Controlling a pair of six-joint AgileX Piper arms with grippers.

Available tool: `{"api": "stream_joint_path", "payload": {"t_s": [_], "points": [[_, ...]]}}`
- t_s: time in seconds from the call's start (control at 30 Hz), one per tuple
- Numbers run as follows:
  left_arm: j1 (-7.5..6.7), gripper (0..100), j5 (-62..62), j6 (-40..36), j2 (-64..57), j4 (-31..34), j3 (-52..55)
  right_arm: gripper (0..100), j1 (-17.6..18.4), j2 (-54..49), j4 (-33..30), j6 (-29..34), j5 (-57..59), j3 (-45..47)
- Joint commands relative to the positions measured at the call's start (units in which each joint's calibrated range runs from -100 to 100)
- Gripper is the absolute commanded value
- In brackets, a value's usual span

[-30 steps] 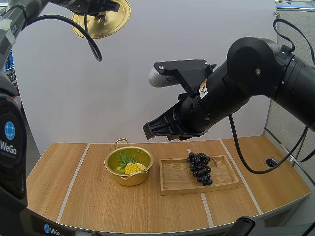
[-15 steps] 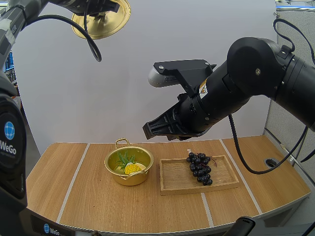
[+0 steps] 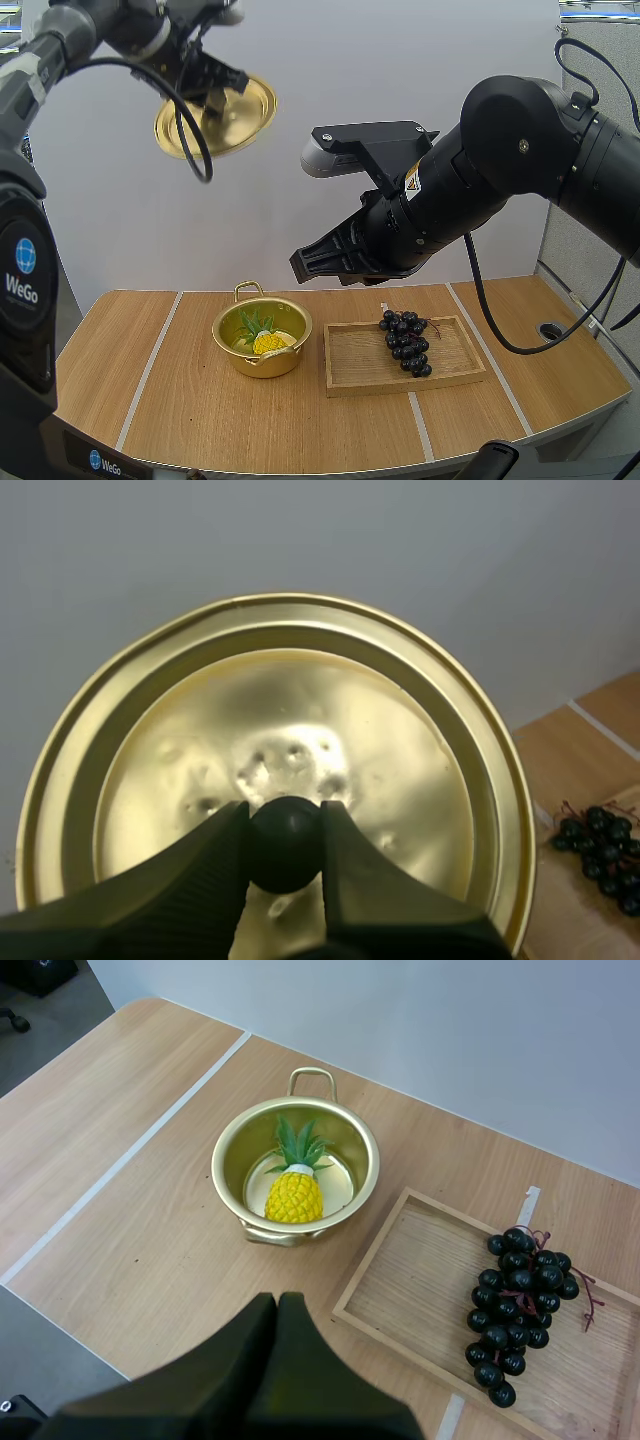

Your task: Open the pot, put the pineapple inside, and close it

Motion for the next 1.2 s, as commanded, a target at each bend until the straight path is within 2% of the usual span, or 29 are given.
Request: {"api": "stream_joint_path", "payload": {"t_s": [0.0,0.33,0.57,0.8,0.93,1.0,1.17], "points": [[0.10,0,0.0,2.1,1.0,-1.0,4.3,0,0.1,-0.6,-0.2,-0.4,0.4,0.1],[0.10,0,0.0,11.8,6.1,-1.5,18.3,0,0.1,-0.6,-0.2,-0.4,0.4,0.1],[0.10,0,-3.5,19.5,9.4,-6.2,27.2,0,0.1,-0.6,-0.2,-0.4,0.4,0.1],[-0.16,0,-9.5,24.1,12.1,-7.3,32.3,0,0.1,-0.6,-0.2,-0.4,0.4,0.1],[-0.16,0,-10.8,26.1,14.0,-10.0,32.7,0,0.1,-0.6,-0.2,-0.4,0.4,0.1],[-0.74,0,-11.6,26.6,14.7,-10.3,32.8,0,0.1,-0.6,-0.2,-0.4,0.4,0.1],[-3.26,0,-16.6,25.8,17.5,-8.1,32.9,0,0.1,-0.6,-0.2,-0.4,0.4,0.1]]}}
